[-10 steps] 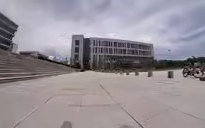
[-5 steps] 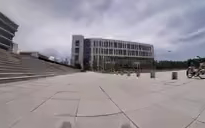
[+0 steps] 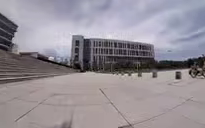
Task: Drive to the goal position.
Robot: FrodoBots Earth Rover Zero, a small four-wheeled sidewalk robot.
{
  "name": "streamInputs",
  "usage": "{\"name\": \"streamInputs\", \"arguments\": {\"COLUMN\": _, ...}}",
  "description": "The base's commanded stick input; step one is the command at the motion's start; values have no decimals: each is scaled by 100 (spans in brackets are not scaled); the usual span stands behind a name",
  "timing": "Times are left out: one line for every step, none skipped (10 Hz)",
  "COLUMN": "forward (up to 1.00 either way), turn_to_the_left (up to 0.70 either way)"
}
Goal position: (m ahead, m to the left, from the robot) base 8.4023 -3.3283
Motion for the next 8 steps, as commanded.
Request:
{"name": "streamInputs", "arguments": {"forward": 70, "turn_to_the_left": -32}}
{"name": "streamInputs", "arguments": {"forward": 70, "turn_to_the_left": -7}}
{"name": "streamInputs", "arguments": {"forward": 70, "turn_to_the_left": 0}}
{"name": "streamInputs", "arguments": {"forward": 70, "turn_to_the_left": 0}}
{"name": "streamInputs", "arguments": {"forward": 70, "turn_to_the_left": 0}}
{"name": "streamInputs", "arguments": {"forward": 70, "turn_to_the_left": 0}}
{"name": "streamInputs", "arguments": {"forward": 70, "turn_to_the_left": 0}}
{"name": "streamInputs", "arguments": {"forward": 70, "turn_to_the_left": 0}}
